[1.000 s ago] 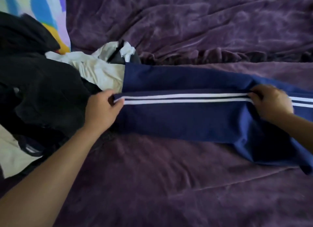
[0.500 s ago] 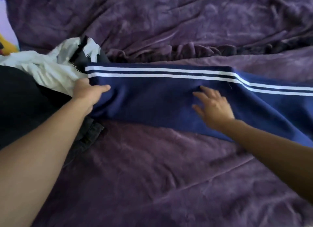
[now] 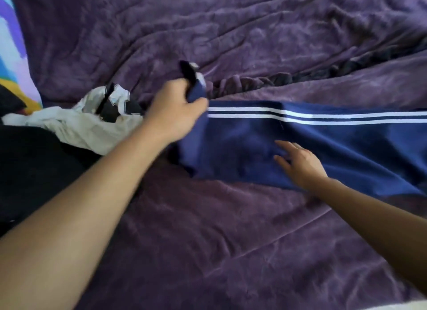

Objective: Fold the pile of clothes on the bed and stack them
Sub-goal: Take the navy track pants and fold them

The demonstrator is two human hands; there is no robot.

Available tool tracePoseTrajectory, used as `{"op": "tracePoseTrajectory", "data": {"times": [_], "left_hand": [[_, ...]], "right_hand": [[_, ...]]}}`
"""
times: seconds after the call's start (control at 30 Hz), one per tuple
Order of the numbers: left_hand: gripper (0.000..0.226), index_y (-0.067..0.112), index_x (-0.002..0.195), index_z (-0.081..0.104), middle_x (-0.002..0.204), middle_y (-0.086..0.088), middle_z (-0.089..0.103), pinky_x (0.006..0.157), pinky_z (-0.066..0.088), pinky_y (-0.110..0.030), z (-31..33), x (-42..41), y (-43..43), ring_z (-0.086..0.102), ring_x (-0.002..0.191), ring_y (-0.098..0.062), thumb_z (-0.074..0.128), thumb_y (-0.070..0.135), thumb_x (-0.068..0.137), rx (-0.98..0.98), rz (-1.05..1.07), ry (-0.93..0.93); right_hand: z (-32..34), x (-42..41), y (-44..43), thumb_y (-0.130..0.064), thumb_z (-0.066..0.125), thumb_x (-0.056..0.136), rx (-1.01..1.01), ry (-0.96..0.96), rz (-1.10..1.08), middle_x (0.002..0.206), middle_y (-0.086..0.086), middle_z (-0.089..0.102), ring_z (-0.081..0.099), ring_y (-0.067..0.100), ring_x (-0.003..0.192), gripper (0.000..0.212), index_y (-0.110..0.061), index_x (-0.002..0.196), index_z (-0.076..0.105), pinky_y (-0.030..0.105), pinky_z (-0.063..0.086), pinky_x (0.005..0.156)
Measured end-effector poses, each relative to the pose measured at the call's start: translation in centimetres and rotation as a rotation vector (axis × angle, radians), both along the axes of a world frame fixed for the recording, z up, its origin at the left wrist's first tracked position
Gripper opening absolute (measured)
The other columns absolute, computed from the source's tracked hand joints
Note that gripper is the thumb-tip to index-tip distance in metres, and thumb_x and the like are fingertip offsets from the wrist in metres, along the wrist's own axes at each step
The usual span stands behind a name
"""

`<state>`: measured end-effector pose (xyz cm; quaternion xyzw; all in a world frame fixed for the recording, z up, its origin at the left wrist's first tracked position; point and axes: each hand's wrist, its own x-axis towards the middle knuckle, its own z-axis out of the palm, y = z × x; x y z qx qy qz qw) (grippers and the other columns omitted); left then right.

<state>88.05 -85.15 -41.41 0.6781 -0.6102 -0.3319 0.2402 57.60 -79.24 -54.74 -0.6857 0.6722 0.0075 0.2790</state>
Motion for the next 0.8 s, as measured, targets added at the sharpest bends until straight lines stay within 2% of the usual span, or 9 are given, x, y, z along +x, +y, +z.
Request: {"op": "tracePoseTrajectory", "data": {"times": [0.1, 0.2, 0.27, 0.33, 0.4, 0.47, 0.6, 0.7, 0.8], "left_hand": [[0.019, 0.015, 0.087, 0.049, 0.095, -0.015, 0.065, 0.069, 0.042, -0.037, -1.7, -10.2, -0.1, 0.06, 0.092, -0.037, 0.059, 0.031, 0.086, 0.087, -0.128, -0.059], [0.024, 0.014, 0.091, 0.045, 0.096, -0.008, 0.059, 0.075, 0.044, -0.037, -5.7, -18.5, 0.7, 0.059, 0.096, -0.035, 0.055, 0.036, 0.092, 0.275, -0.183, 0.041], [0.03, 0.015, 0.105, 0.05, 0.107, -0.006, 0.055, 0.084, 0.044, -0.036, -8.5, -22.2, 1.9, 0.056, 0.106, -0.031, 0.052, 0.042, 0.093, 0.427, -0.249, 0.079], [0.041, 0.018, 0.126, 0.047, 0.13, -0.009, 0.045, 0.095, 0.042, -0.041, -11.1, -24.6, 3.5, 0.047, 0.119, -0.031, 0.049, 0.044, 0.094, 0.501, -0.342, -0.105], [0.043, 0.02, 0.131, 0.044, 0.138, -0.01, 0.036, 0.095, 0.04, -0.045, -12.7, -26.5, 4.8, 0.041, 0.122, -0.034, 0.051, 0.037, 0.093, 0.416, -0.386, -0.365], [0.04, 0.018, 0.129, 0.046, 0.142, -0.012, 0.032, 0.093, 0.038, -0.045, -13.1, -28.9, 5.4, 0.039, 0.122, -0.033, 0.054, 0.028, 0.091, 0.268, -0.376, -0.497], [0.037, 0.018, 0.127, 0.047, 0.15, -0.013, 0.025, 0.097, 0.035, -0.041, -13.6, -35.1, 5.8, 0.034, 0.127, -0.03, 0.052, 0.026, 0.091, 0.09, -0.474, -0.589], [0.036, 0.019, 0.129, 0.047, 0.151, -0.013, 0.027, 0.101, 0.034, -0.041, -14.5, -39.9, 6.2, 0.031, 0.133, -0.029, 0.046, 0.031, 0.095, 0.039, -0.543, -0.587], [0.037, 0.019, 0.131, 0.047, 0.15, -0.011, 0.03, 0.102, 0.032, -0.042, -15.9, -43.5, 7.1, 0.032, 0.134, -0.027, 0.041, 0.032, 0.097, 0.072, -0.58, -0.607]], "right_hand": [[0.8, -4.8, 2.5, -0.036, 0.058, 0.092, 0.043, -0.025, -0.117, 0.122, 0.004, 0.064, 0.061, 0.029, 0.109, 0.045, -0.028, 0.136, 0.05, 0.039, 0.048, 0.088], [0.5, -9.3, 4.4, -0.034, 0.061, 0.09, 0.059, -0.064, -0.165, 0.118, -0.001, 0.067, 0.064, 0.023, 0.104, 0.041, -0.027, 0.131, 0.055, 0.038, 0.049, 0.089], [0.1, -12.3, 5.1, -0.031, 0.063, 0.089, 0.054, -0.096, -0.169, 0.115, -0.002, 0.068, 0.066, 0.02, 0.097, 0.04, -0.026, 0.128, 0.057, 0.037, 0.05, 0.088], [0.1, -15.6, 5.4, -0.027, 0.064, 0.089, 0.047, -0.143, -0.206, 0.111, -0.003, 0.068, 0.066, 0.016, 0.088, 0.037, -0.024, 0.126, 0.06, 0.036, 0.051, 0.086], [0.6, -19.2, 5.2, -0.022, 0.065, 0.088, -0.015, -0.2, -0.27, 0.104, -0.004, 0.069, 0.066, 0.013, 0.081, 0.032, -0.022, 0.119, 0.064, 0.036, 0.053, 0.083], [1.4, -23.3, 4.3, -0.018, 0.066, 0.087, -0.109, -0.223, -0.337, 0.098, -0.003, 0.07, 0.067, 0.016, 0.081, 0.026, -0.019, 0.113, 0.067, 0.04, 0.054, 0.082], [3.0, -33.6, 1.4, -0.023, 0.064, 0.085, -0.29, 0.022, -0.447, 0.115, 0.006, 0.064, 0.058, 0.029, 0.106, 0.031, -0.018, 0.116, 0.065, 0.042, 0.048, 0.089], [2.9, -41.4, -0.8, -0.036, 0.065, 0.083, -0.262, 0.199, -0.602, 0.133, 0.006, 0.05, 0.042, 0.03, 0.123, 0.049, -0.023, 0.129, 0.053, 0.048, 0.041, 0.098], [1.6, -46.5, -2.0, -0.054, 0.071, 0.073, -0.087, 0.162, -0.784, 0.146, 0.006, 0.038, 0.038, 0.031, 0.132, 0.084, -0.026, 0.142, 0.033, 0.05, 0.037, 0.104]]}}
